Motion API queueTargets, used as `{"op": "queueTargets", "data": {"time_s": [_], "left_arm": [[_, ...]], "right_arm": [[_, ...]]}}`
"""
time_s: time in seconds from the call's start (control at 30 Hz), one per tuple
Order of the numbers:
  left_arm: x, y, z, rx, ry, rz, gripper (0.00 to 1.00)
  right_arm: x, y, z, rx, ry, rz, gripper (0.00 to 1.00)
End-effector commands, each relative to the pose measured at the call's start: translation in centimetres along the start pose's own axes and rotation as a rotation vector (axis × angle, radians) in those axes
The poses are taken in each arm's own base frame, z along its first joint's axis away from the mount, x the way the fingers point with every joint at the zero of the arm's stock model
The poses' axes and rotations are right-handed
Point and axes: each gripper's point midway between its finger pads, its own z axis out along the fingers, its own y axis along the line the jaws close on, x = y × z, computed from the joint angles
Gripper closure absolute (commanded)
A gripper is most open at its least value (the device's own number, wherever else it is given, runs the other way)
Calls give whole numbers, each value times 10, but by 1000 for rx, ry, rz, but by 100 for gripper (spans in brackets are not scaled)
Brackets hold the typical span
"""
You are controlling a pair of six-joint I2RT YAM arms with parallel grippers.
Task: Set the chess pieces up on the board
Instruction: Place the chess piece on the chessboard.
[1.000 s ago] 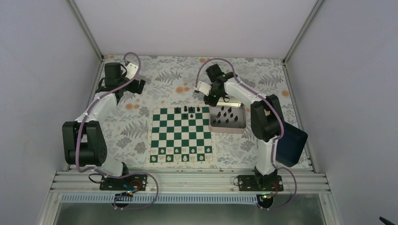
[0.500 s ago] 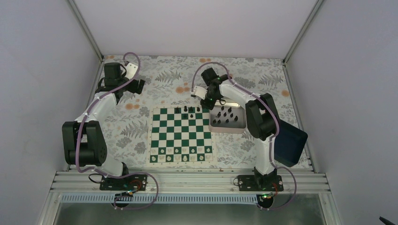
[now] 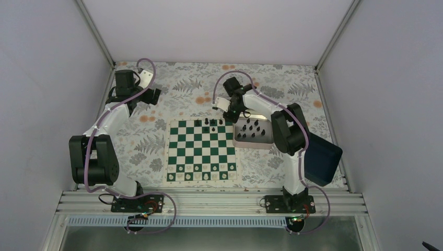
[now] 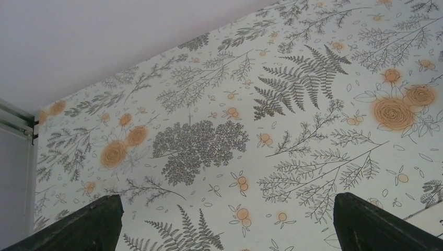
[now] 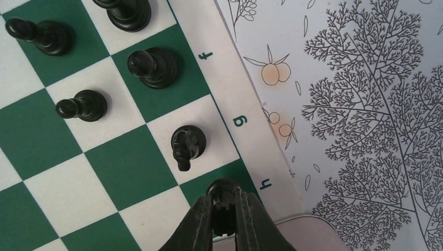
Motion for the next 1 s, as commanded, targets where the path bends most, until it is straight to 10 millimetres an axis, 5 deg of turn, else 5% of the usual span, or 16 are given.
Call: {"op": "queueTargets", "data": {"time_s": [0.0,0.4,0.97], "left_arm": [[0,-1,-2,12,-16,1,0],[0,-1,-2,17,-16,-2,0],[2,0,-1,14,-11,-5,0]], "right_arm": [[9,3,11,1,46,-15,93],[25,1,0,14,49,17,93],[8,-2,0,-23,-13,24,93]]}}
